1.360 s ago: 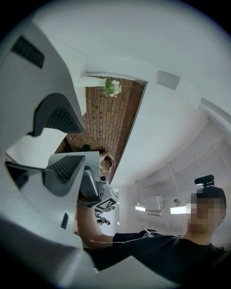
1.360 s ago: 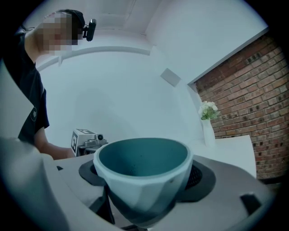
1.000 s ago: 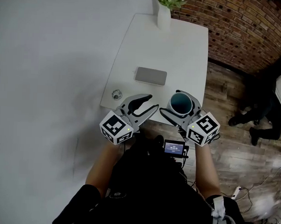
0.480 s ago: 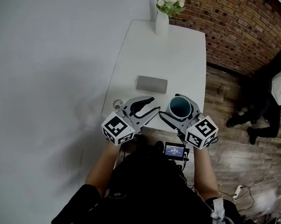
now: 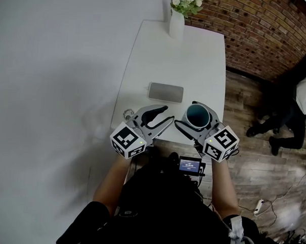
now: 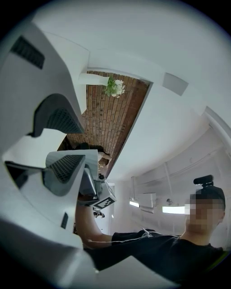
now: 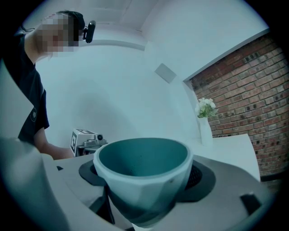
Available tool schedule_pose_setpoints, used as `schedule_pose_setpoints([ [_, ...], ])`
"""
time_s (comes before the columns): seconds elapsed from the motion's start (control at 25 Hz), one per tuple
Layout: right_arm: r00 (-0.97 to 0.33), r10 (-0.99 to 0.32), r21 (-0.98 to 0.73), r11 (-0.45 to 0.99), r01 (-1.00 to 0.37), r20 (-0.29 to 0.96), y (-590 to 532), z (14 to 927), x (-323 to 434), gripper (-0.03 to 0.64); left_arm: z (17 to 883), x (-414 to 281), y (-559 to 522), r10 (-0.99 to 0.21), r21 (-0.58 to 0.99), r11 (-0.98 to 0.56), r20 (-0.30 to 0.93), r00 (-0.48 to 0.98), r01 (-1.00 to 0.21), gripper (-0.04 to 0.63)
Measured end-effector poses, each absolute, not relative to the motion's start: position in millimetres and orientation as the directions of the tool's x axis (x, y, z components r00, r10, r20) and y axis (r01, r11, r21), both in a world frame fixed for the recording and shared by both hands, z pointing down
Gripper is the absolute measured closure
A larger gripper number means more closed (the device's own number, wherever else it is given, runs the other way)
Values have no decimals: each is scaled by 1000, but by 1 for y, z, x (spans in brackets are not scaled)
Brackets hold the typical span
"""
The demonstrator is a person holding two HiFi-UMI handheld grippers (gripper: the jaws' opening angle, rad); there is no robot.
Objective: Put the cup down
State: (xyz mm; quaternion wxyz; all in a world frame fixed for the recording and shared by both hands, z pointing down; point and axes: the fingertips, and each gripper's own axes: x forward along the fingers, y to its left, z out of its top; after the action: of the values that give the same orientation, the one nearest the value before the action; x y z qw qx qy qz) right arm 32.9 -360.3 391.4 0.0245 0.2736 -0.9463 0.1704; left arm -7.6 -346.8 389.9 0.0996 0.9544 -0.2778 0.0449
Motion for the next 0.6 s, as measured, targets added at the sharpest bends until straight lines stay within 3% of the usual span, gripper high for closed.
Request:
schedule_pose_setpoints([
  [0.6,-868,-486,-224,839,-496,104,-443,424,-2,199,407,-30,-389,-560,157,-799,158,813,-581,454],
])
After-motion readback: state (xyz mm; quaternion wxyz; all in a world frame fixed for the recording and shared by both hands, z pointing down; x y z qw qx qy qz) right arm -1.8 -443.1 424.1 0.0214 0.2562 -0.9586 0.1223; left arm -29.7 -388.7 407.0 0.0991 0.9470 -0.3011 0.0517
